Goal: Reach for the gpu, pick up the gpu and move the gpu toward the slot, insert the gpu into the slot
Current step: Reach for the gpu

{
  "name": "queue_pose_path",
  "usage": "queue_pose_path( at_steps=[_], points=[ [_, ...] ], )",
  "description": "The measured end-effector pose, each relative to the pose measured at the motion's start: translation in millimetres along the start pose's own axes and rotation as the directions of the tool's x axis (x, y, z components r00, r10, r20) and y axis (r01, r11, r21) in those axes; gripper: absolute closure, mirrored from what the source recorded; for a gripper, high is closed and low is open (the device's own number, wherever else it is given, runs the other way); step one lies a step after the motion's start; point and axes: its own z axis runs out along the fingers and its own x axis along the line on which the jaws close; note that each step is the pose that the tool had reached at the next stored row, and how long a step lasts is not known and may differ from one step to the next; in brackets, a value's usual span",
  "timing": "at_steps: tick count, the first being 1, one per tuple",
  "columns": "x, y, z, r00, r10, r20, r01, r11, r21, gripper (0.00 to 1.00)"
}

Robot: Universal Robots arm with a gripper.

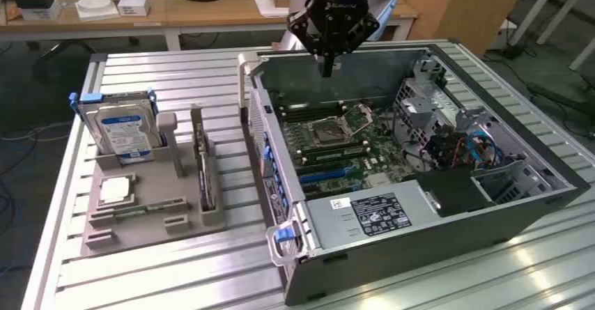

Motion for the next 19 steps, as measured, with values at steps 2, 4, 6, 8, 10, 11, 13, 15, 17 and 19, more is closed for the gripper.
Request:
queue_pose_path(
  at_steps=[2, 4, 6, 8, 10, 11, 13, 15, 17, 19],
  points=[
    [0.0, 0.0, 0.0, 1.0000, 0.000, 0.0000, 0.000, 1.0000, 0.0000, 0.90],
    [0.0, 0.0, 0.0, 1.0000, 0.000, 0.0000, 0.000, 1.0000, 0.0000, 0.90],
    [0.0, 0.0, 0.0, 1.0000, 0.000, 0.0000, 0.000, 1.0000, 0.0000, 0.90],
    [0.0, 0.0, 0.0, 1.0000, 0.000, 0.0000, 0.000, 1.0000, 0.0000, 0.90],
    [0.0, 0.0, 0.0, 1.0000, 0.000, 0.0000, 0.000, 1.0000, 0.0000, 0.90],
    [0.3, 0.0, 0.0, 1.0000, 0.000, 0.0001, 0.000, 1.0000, -0.0001, 0.90],
    [3.2, -0.2, -0.1, 1.0000, 0.000, 0.0000, 0.000, 1.0000, 0.0000, 0.90],
    [7.0, -0.5, -0.2, 1.0000, 0.000, 0.0000, 0.000, 1.0000, 0.0000, 0.90],
    [10.8, -0.8, -0.3, 1.0000, 0.000, 0.0000, 0.000, 1.0000, 0.0000, 0.90],
    [15.1, -1.1, -0.4, 1.0000, 0.000, 0.0001, 0.000, 1.0000, 0.0000, 0.90]
  ],
)
